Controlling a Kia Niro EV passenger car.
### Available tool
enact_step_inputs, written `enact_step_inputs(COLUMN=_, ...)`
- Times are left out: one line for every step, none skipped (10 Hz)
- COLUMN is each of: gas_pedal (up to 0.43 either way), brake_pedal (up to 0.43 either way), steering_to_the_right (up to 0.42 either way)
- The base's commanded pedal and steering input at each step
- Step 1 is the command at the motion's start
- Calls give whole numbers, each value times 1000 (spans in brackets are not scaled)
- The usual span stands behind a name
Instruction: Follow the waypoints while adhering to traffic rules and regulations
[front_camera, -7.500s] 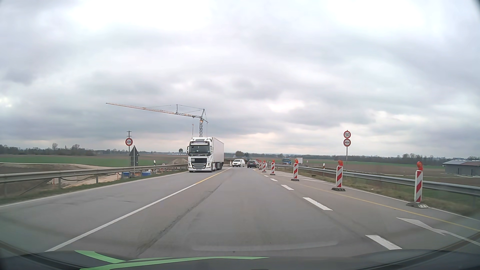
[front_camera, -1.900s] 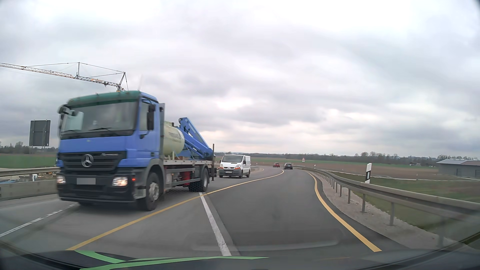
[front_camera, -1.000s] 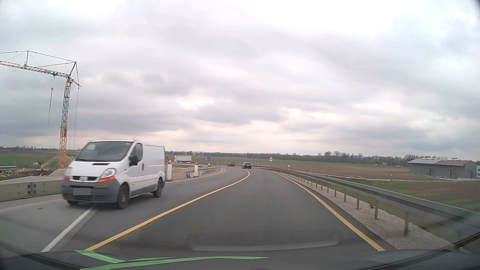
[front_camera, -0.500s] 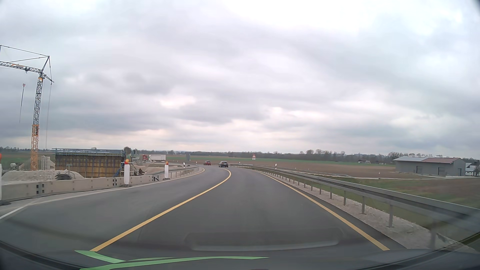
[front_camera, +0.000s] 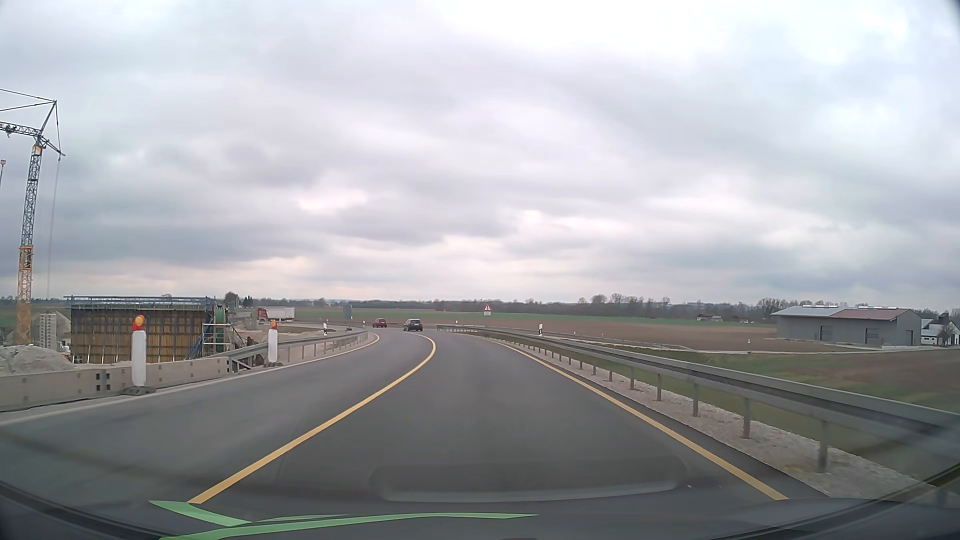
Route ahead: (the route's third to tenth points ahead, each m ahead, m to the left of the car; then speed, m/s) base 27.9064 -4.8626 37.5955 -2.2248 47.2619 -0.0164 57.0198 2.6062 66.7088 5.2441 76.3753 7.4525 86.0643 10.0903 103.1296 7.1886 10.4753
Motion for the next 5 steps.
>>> enact_step_inputs(gas_pedal=87, brake_pedal=0, steering_to_the_right=6)
enact_step_inputs(gas_pedal=98, brake_pedal=0, steering_to_the_right=5)
enact_step_inputs(gas_pedal=98, brake_pedal=0, steering_to_the_right=5)
enact_step_inputs(gas_pedal=98, brake_pedal=0, steering_to_the_right=5)
enact_step_inputs(gas_pedal=98, brake_pedal=0, steering_to_the_right=4)
